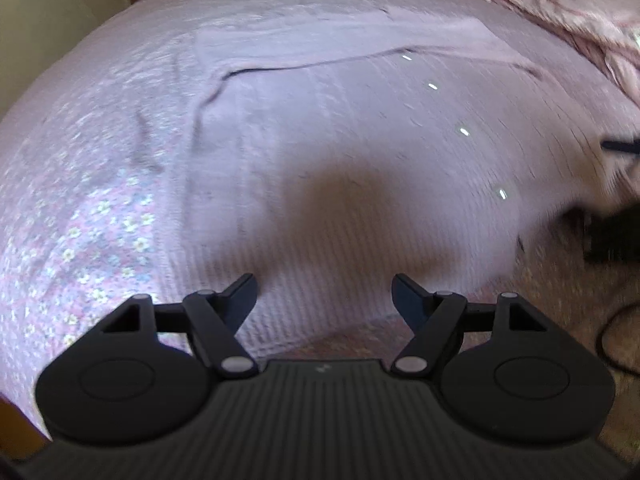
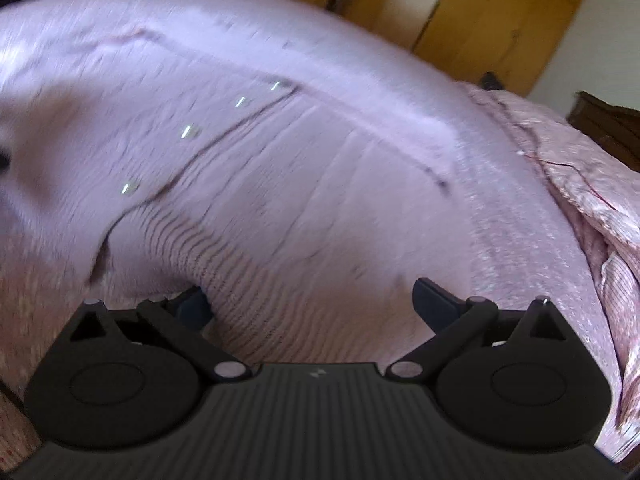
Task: Fold small clothes
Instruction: 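Move the right tool to the ribbed hem of the cardigan, then grasp the ribbed hem with the right tool while the left tool reaches the hem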
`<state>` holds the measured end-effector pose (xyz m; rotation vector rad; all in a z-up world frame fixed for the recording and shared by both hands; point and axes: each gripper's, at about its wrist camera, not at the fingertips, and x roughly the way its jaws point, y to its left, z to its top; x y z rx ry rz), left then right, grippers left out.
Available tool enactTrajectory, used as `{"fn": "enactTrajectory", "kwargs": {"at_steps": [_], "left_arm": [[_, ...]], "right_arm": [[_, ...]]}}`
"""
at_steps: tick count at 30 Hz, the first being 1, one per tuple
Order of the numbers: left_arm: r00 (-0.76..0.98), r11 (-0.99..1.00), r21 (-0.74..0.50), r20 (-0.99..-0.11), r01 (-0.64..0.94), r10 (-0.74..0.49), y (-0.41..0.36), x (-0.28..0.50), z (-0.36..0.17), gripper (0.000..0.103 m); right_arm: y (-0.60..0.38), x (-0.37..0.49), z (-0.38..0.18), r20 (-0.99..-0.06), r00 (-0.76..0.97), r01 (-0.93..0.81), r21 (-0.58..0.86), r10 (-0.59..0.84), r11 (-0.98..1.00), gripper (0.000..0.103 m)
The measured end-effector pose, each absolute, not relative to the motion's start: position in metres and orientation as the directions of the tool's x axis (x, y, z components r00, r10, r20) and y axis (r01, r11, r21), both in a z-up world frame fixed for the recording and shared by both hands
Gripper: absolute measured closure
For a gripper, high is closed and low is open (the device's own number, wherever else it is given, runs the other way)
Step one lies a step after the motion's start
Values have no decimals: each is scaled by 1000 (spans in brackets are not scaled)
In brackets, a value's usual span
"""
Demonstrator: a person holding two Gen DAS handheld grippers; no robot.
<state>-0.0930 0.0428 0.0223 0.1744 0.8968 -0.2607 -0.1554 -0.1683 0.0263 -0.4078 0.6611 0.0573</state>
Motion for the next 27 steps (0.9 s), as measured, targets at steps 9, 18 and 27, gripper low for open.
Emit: {"fn": "enactTrajectory", "kwargs": {"at_steps": [9,18,27], "left_arm": [[539,917,141,-837,374,-91,6,-92,1,27],[641,917,266,-767,296,16,-5,-84,-3,22],[668,909,296,-743,294,26,-9,-80,-8,21]], "right_arm": [[-185,-147,37,-567,823,-103,-218,-40,970,1],[-196,-139,27,-616,787,-127,-113,31,985,1],[-203,-124,17,-687,725,-117,-54,48,992,2]]}}
